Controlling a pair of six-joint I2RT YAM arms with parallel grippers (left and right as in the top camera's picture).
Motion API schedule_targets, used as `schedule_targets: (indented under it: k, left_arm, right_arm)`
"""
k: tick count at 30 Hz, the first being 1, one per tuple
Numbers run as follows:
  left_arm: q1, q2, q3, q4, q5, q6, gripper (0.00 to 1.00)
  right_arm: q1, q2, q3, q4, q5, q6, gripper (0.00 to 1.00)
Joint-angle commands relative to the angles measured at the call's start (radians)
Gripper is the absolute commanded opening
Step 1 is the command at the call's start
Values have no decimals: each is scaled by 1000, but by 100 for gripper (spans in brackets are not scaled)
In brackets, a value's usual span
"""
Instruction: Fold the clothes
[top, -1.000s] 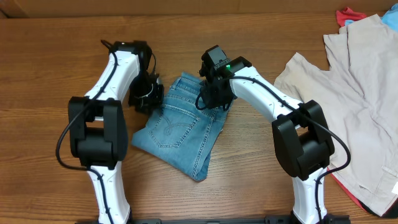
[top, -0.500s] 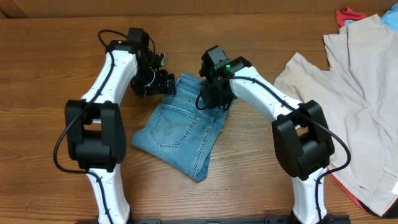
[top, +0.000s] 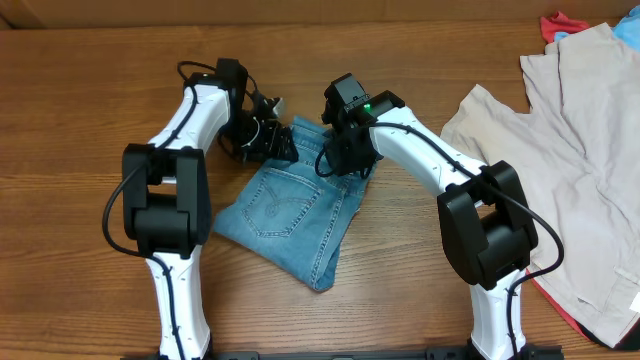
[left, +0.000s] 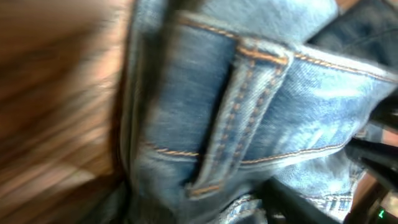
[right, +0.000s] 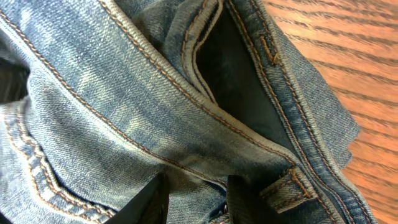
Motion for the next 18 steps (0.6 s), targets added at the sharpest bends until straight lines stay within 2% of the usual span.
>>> schedule_targets:
  k: [1, 3, 5, 7, 9, 12, 18]
  left_arm:
    - [-51, 66, -10, -22, 56, 137, 44]
    - [-55, 66, -10, -27, 53, 154, 21]
    - [-54, 66, -10, -34, 51, 157, 5]
    - [-45, 66, -10, -44, 27, 157, 4]
    - [-29, 61, -10, -59, -17, 153, 4]
    - [16, 42, -10, -71, -77, 122, 4]
    - [196, -40, -10, -71, -167, 79, 4]
  right_arm:
    - [-8, 15, -12, 5, 31, -6, 34]
    - [-8, 15, -12, 5, 31, -6, 34]
    - [-8, 15, -12, 2, 31, -6, 31]
    - [-8, 15, -10, -5, 32, -2, 26]
    - [-14, 14, 12, -34, 61, 27, 26]
    - [-32, -1, 80, -104, 145, 107, 27]
    - [-99, -79, 261, -203, 158, 111, 32]
